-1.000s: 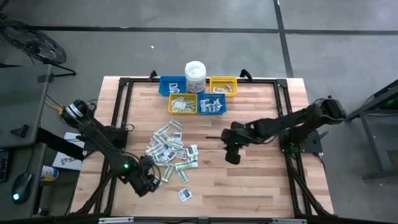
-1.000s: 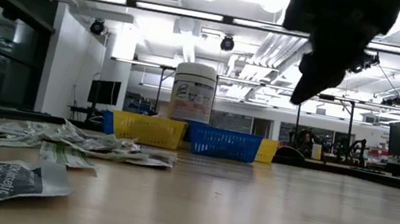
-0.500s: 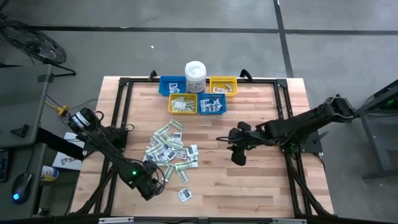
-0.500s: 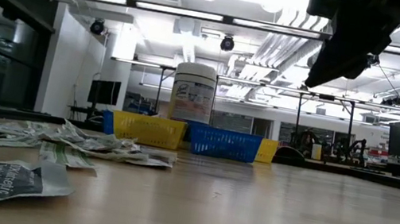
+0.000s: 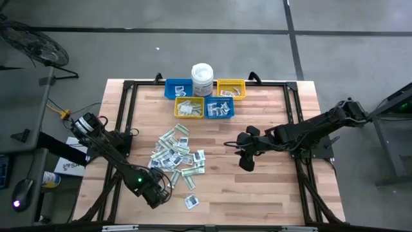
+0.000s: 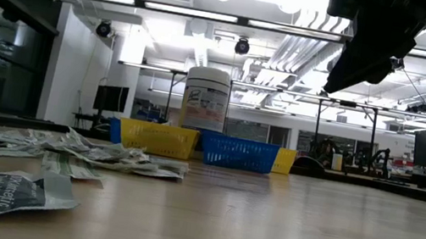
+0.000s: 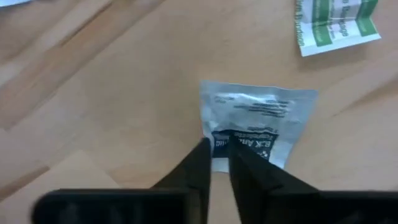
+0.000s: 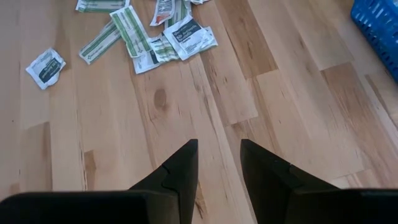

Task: Pick & Place First Aid Supplies
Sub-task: Put the black towelette pack into the right blue bin

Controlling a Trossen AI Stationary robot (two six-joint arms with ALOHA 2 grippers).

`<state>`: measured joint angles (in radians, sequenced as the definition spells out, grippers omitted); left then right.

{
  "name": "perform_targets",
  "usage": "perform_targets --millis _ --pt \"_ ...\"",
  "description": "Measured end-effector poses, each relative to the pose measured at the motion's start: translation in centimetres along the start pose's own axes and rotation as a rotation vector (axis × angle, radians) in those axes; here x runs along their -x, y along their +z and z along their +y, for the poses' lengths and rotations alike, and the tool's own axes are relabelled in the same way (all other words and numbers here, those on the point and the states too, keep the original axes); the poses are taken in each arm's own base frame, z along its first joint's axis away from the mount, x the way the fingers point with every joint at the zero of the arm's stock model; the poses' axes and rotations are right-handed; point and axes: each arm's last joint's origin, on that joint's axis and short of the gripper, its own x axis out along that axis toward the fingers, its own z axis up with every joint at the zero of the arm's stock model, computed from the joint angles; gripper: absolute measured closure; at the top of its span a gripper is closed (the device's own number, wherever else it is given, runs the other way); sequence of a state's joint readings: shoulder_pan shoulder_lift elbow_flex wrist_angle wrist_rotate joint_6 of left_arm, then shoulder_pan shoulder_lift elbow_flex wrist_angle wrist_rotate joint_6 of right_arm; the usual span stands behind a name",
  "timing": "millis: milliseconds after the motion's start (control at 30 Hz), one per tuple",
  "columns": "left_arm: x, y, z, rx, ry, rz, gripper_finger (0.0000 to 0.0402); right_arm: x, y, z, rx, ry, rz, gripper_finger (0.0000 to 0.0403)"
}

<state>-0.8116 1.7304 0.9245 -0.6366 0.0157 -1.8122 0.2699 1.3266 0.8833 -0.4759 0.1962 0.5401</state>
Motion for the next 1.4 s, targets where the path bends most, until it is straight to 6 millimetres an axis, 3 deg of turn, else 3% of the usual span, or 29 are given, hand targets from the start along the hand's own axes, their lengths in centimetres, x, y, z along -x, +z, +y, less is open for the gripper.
perform_targets --millis 133,500,933,1133,1400 --pt "0.0 0.0 -0.1 0.001 -0.011 0.009 0.0395 0.0 0.0 0.0 0.007 0.000 0.000 0.0289" --pt "0.5 -0.1 -0.6 -0.020 0.000 -0.004 0.0400 0.0 0.0 0.0 0.013 0.006 0.004 0.0289" --pt "3.5 0.2 -2.7 -0.070 -0.048 -0.310 0.0401 0.0 0.2 0.1 0.013 0.021 -0.013 0.0289" --pt "5.5 1.8 -4.2 -0.064 -0.117 -0.564 0.0401 0.1 1.4 0.9 -0.032 0.102 -0.130 0.0289" --pt "9.5 6.6 -6.9 -0.135 -0.111 -0.904 0.0401 1.0 3.4 2.4 -0.008 0.211 -0.387 0.0289"
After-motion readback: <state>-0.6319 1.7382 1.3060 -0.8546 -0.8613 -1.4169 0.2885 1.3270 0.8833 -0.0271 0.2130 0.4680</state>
